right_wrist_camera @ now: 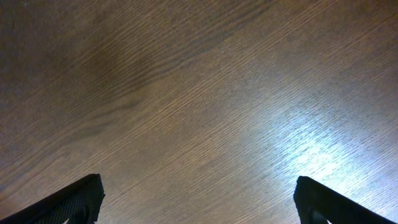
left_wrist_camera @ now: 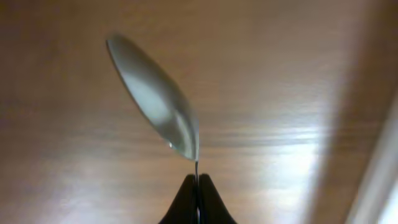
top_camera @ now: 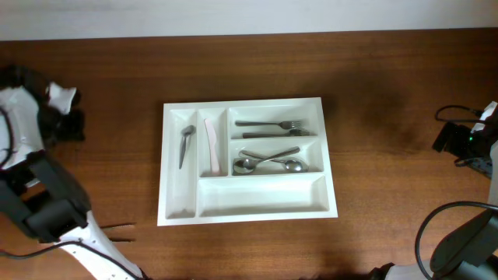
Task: Pack container
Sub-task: 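Carry the spoon into the tray's left compartment and release it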
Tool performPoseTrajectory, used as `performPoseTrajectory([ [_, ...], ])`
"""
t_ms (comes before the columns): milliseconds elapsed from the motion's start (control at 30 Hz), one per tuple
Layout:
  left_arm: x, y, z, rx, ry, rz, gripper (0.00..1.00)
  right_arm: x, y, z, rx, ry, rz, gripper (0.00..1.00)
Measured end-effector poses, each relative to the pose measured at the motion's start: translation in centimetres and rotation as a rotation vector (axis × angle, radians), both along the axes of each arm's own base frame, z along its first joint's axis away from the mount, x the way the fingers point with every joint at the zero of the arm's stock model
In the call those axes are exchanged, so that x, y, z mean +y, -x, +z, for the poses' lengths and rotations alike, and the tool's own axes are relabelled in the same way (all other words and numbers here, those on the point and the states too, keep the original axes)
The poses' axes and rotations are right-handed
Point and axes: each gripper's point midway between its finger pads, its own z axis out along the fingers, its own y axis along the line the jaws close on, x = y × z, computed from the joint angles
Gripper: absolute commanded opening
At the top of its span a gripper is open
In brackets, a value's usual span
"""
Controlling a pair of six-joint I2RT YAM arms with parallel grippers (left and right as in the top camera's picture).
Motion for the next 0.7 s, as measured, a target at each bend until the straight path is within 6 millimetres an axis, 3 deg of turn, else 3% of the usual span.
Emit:
performPoseTrajectory([
  [67,-3.5,-2.3,2.7,-0.044,0.032,-0.052,0.02,0.0,0.0,0.0,0.0,0.0,0.001,0.99],
  [167,-7.7,-3.6,4.4,-0.057,0.068,-0.098,0.02,0.0,0.0,0.0,-0.001,0.001,0.001,0.99],
  [200,-10.3,-3.9,4.7,-0.044,0.09,-0.127,0.02,0.0,0.0,0.0,-0.001,0.001,0.0,0.99],
  [300,-15.2,-3.2,4.7,0.021,0.125,-0.171,0.02,0.0,0.0,0.0,0.0,0.0,0.0,0.99],
  [433,-20.2,-2.6,4.8,0.069,0.145,-0.223,0.04,0.0,0.0,0.0,-0.001,0.0,0.0,0.99],
  [567,-23.5,-2.3,4.8,0.081,0.146,-0.273,0.05,0.0,0.0,0.0,-0.001,0.001,0.001,0.99],
  [700,-24.8,-2.7,4.8,0.062,0.144,-0.299,0.05,0.0,0.0,0.0,-0.001,0.001,0.001,0.99],
])
